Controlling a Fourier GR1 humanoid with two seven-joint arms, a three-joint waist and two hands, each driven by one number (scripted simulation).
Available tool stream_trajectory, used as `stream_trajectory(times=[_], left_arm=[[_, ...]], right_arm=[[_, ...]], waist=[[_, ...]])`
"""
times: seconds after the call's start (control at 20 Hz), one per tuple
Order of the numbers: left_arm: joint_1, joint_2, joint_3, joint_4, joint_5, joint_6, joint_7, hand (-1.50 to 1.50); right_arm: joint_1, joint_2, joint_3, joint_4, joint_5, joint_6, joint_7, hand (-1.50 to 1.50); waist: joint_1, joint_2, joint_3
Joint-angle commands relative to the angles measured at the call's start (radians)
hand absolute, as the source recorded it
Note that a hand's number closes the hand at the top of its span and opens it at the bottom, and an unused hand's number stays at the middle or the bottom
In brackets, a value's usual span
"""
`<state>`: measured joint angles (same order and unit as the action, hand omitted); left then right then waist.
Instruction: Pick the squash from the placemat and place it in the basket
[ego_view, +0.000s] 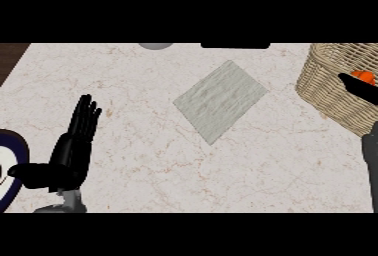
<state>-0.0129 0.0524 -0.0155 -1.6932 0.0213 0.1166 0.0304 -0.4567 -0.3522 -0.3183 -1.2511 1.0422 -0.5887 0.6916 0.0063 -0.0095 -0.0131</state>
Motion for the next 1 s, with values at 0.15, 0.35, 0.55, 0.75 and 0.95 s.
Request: stream_trajectory(times=[0.15,0.35,0.55,0.75,0.95], left_arm=[[0.012,-0.034,-0.026,0.005,-0.035,0.031,-0.023,0.0],[-0.03,-0.005,0.004,0.036,-0.02,0.007,-0.01,0.0],[0.021,0.016,0.033,-0.018,0.015,-0.015,-0.008,0.0],[0.019,0.019,0.025,-0.016,0.009,-0.024,-0.005,0.0],[0.058,0.006,0.026,0.023,0.017,-0.036,-0.069,0.0]], right_arm=[[0.143,-0.042,-0.04,-0.185,0.064,0.036,0.097,-1.5],[0.213,0.0,-0.084,-0.356,0.075,0.021,0.179,-1.5],[0.301,-0.018,-0.158,-0.538,-0.029,0.062,0.167,-1.5],[0.484,-0.012,-0.199,-0.72,-0.171,0.122,0.089,-1.5],[0.485,-0.057,-0.261,-0.799,-0.329,0.177,0.053,-1.5]], waist=[[-0.016,0.006,0.012],[-0.019,0.006,0.013],[-0.02,0.005,0.013],[-0.02,0.006,0.013],[-0.015,0.007,0.013]])
